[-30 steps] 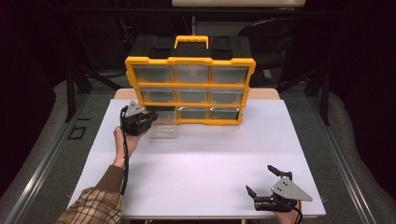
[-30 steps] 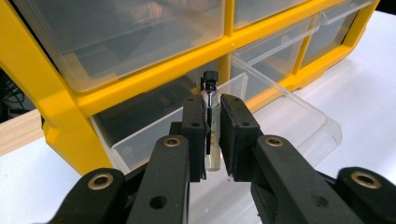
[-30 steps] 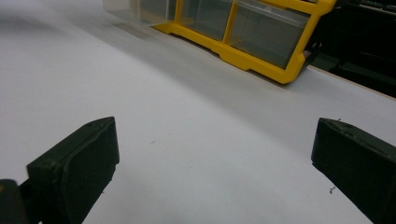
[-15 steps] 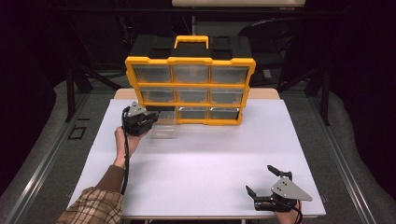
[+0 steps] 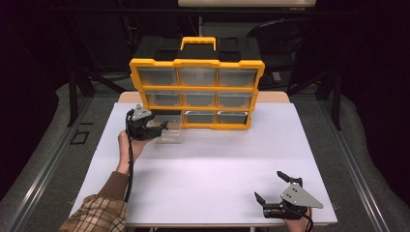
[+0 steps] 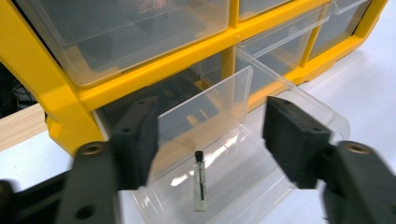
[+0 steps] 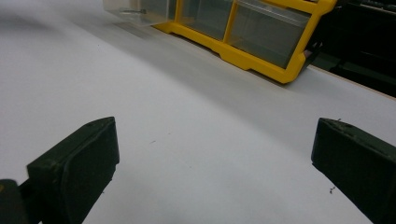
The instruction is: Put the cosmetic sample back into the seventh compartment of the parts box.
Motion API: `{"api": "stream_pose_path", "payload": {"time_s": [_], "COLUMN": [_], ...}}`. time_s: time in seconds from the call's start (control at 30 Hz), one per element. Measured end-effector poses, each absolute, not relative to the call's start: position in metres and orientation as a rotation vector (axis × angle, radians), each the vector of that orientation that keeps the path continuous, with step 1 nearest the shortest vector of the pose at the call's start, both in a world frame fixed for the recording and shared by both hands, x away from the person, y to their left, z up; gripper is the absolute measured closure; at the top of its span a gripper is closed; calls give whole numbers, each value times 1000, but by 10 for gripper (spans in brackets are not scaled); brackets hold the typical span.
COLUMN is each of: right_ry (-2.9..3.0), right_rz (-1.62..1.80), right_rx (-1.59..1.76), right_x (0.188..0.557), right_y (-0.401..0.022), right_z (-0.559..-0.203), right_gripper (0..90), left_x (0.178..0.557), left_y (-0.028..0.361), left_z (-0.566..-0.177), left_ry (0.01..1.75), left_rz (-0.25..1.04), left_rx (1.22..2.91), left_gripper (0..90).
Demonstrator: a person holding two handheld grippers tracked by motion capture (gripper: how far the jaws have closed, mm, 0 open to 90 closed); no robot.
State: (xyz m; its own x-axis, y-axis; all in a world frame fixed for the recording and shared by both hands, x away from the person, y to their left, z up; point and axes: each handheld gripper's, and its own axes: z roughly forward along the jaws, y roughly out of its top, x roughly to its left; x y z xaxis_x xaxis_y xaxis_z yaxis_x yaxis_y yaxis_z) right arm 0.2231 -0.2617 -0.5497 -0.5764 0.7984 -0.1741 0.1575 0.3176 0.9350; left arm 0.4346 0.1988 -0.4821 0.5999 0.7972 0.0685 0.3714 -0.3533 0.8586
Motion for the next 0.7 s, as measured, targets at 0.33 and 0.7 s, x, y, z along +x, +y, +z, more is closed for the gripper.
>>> {"api": "stream_pose_path", "payload": {"time_s": [0.33,0.7], "right_ry": [1943,1947], "right_rz": [1273,1278], "right_rx": [851,855], "right_x": [223,223], "right_y": [-262,-261], "right_z": [-550,-550], "right_gripper": [2,2], "left_x": [421,401], "left_y": [193,194], "left_z": [-471,-459], "left_ry": [913,900], "left_rz": [613,611], "left_rx": [1958,1940], "left_gripper": [97,1]}}
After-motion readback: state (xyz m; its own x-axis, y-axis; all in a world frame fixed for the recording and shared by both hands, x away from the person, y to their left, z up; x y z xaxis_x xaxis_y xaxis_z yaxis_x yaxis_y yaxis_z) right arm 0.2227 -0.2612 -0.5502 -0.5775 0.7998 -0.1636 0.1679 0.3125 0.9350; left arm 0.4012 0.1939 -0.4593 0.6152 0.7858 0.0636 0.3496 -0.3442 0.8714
